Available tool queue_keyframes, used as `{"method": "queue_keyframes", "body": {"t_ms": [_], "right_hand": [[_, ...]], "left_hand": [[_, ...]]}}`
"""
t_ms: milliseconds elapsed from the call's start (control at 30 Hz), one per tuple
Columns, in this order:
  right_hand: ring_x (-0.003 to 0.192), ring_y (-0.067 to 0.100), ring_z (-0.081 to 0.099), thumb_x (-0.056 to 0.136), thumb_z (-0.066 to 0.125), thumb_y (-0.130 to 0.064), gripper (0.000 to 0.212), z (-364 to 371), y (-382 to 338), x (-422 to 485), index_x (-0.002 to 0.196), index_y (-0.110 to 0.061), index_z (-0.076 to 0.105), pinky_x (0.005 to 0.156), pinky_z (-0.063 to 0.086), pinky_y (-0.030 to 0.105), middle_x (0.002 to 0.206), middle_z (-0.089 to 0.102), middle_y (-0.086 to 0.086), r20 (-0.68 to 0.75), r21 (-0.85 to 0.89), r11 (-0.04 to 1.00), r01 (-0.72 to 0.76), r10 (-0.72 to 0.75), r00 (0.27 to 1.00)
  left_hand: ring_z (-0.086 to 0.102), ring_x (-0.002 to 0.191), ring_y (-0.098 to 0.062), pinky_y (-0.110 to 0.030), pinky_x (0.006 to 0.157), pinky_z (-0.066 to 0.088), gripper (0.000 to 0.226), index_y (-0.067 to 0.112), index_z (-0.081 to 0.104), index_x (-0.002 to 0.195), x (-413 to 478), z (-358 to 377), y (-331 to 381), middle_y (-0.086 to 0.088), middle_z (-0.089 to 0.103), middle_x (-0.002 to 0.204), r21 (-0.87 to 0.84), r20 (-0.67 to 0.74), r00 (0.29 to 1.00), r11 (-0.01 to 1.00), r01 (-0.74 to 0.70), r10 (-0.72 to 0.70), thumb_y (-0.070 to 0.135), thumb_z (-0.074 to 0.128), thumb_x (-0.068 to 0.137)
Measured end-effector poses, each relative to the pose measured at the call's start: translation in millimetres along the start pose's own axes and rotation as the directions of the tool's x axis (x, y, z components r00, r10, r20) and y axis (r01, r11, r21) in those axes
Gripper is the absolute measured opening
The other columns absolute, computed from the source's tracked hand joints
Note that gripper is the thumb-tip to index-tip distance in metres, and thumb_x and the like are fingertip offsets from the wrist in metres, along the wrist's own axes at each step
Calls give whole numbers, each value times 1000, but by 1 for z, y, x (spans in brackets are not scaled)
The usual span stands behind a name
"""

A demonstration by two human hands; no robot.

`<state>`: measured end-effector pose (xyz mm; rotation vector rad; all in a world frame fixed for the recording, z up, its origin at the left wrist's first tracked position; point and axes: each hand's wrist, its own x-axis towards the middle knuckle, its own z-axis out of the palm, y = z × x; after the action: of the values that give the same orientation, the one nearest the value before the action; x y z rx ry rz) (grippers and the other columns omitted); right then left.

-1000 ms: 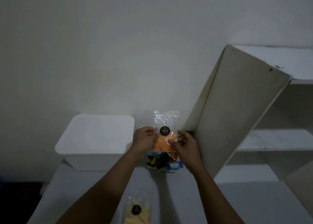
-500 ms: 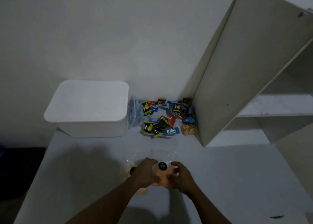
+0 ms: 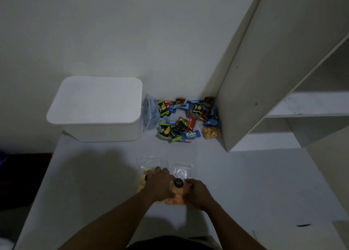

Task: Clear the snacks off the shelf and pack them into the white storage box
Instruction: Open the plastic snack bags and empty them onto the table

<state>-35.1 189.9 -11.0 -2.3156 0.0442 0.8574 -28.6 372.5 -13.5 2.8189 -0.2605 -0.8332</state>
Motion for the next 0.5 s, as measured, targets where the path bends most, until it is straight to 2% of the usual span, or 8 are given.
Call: {"method": "queue_keyframes", "body": {"t_ms": [133,167,267,300,333,433,500], "right_hand": [[95,24,67,75,63,3,43,1,0,-1,117,0,66,79,54,32,108,72,14,-19,2,1000,22,-22,1000],[95,26,68,76,62,4,40,1,2,-1,115,1,67,79,55,31,106,72,14,-25,8,1000,21,-21,999],[84,18,64,81,61,4,35,-4,2,2,115,3,67,63,47,7,107,71,18,-36,44,999,9,-7,999],[81,15,61,81,62,3,36,-5,2,4,117,2,67,62,44,4,109,71,18,-34,46,999,7,-5,999],[83,15,60,82,64,1,38,-7,3,7,120,0,66,65,42,3,113,69,18,-37,37,999,5,-4,999],[119,22,57,86,68,-12,53,-13,-2,12,137,-10,55,92,39,15,134,57,13,-63,-27,999,27,-29,998],[126,23,53,87,69,-16,55,-22,-7,18,139,-12,52,98,38,19,137,53,13,-88,-36,998,42,-45,995]], "left_hand": [[36,127,-30,-52,100,33,69,40,49,135,0,5,-2,-2,44,130,-51,36,999,998,35,-34,56,72,72],[36,126,-30,-52,100,33,70,40,49,136,1,5,-2,-2,44,131,-52,31,999,998,37,-36,56,72,72],[39,123,-30,-50,100,32,66,39,51,134,2,3,-1,-2,46,129,-7,-10,1000,1000,18,-18,56,70,73],[39,122,-29,-50,99,31,64,39,52,134,3,2,0,-2,47,128,6,-20,1000,1000,12,-12,55,70,74],[39,121,-29,-49,99,30,62,38,54,133,4,1,1,-2,47,126,15,-27,1000,1000,7,-7,54,70,75],[39,120,-28,-50,100,28,58,36,56,129,9,-1,2,-2,47,125,22,-40,999,1000,1,0,52,70,75],[39,121,-27,-48,100,28,55,35,58,127,15,-7,3,-1,47,125,-25,-65,998,1000,0,-1,53,68,76]]}}
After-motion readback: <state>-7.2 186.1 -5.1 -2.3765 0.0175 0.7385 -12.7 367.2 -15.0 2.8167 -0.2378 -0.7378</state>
